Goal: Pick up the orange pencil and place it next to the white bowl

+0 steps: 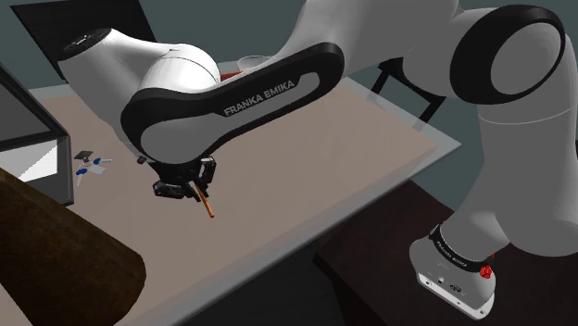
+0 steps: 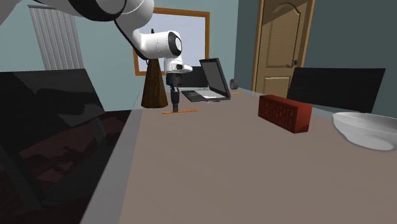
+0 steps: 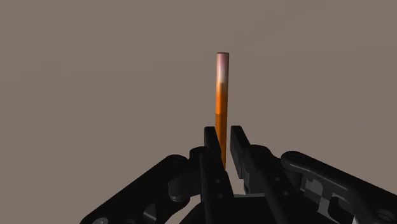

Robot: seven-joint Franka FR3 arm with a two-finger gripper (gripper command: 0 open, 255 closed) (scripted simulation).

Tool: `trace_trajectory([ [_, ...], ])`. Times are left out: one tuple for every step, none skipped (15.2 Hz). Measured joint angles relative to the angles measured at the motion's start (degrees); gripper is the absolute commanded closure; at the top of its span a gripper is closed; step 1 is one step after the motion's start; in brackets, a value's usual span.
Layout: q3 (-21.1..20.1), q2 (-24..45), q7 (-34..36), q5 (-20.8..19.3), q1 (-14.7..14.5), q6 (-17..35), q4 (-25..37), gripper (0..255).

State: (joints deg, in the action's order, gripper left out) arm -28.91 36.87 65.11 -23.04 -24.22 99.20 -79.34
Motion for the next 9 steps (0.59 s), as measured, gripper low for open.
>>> trace_trajectory([
  [-0.1,-0.2,-0.1,0.1,-0.1,-0.6,0.4,255],
  [-0.1,-0.4,-0.2,0.2,-0.1,-1.1,0.8,255],
  [-0.2,-0.7,-0.4,0.4,0.0,-1.7,1.1,255],
  [-0.3,-0.9,-0.5,0.5,-0.1,-2.3,1.6,255],
  [-0.3,-1.1,-0.6,0.6,-0.1,-2.8,1.9,255],
  [-0.3,-1.1,-0.8,0.6,-0.2,-3.6,2.8,255],
  [-0.4,-1.3,-1.1,0.7,-0.2,-4.3,3.3,255],
  [-0.5,-1.6,-1.1,0.9,-0.3,-4.9,3.7,255],
  [-0.5,-1.7,-1.2,0.9,-0.4,-5.5,4.2,255],
])
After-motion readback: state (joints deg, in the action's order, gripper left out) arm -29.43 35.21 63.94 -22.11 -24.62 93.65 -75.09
